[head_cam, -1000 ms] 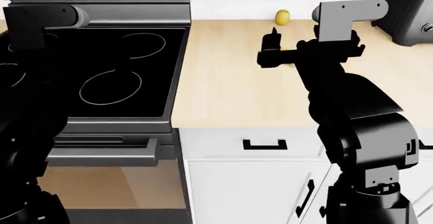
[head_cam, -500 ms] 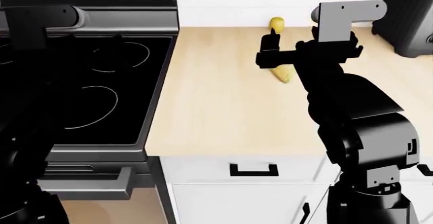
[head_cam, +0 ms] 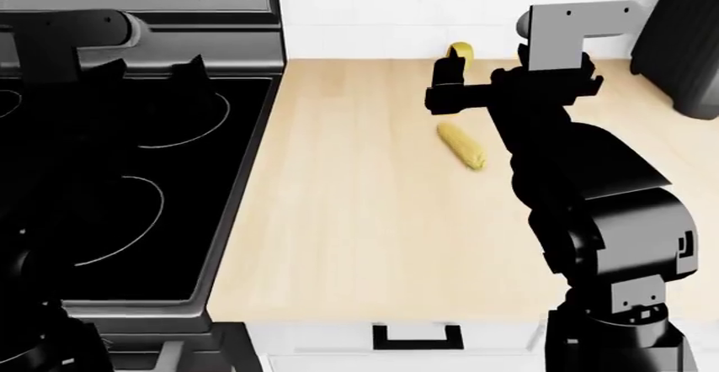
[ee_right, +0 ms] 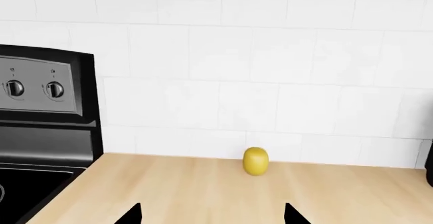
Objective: Pick the corn from the counter and place it in the cabinet.
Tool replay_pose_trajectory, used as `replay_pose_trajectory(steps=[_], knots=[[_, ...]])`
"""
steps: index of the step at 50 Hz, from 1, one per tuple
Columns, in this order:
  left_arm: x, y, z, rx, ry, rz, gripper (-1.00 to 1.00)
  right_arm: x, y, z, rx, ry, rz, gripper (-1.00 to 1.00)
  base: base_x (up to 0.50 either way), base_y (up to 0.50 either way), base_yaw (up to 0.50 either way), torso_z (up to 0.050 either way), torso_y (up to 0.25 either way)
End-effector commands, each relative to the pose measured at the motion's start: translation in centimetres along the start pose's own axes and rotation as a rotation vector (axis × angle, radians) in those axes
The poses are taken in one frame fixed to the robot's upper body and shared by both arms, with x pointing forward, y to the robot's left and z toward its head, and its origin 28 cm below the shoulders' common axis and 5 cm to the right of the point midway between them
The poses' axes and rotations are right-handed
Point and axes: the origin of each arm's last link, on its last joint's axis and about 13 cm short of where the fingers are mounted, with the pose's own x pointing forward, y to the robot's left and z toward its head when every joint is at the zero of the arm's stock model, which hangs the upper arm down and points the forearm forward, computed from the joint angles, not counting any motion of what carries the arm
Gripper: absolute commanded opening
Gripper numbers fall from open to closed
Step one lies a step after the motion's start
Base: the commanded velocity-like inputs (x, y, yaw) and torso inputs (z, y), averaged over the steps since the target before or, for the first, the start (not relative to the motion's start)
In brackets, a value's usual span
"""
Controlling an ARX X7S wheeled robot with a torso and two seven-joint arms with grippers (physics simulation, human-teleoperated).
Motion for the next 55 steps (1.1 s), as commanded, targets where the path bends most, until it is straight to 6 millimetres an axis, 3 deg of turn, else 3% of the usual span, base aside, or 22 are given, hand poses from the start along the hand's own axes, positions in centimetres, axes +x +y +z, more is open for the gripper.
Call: replay_pose_trajectory(steps=[1,48,55], knots=[[0.01,0.00,-0.07,-0.001,0.003,0.000,1.00,-0.11,0.01,-0.03,0.000,0.001,0.000,1.00,0.27,-0.04,0.00,0.000,0.000],[-0.01,0.00,-0.26,-0.010,0.011,-0.001,1.00,-0.03,-0.02,-0.05,0.004,-0.001,0.001,1.00,0.29,-0.04,0.00,0.000,0.001],[-0.04,-0.01,-0.30,-0.010,0.011,-0.002,1.00,-0.14,0.01,-0.05,0.002,-0.003,0.004,1.00,0.00,0.00,0.00,0.000,0.000]])
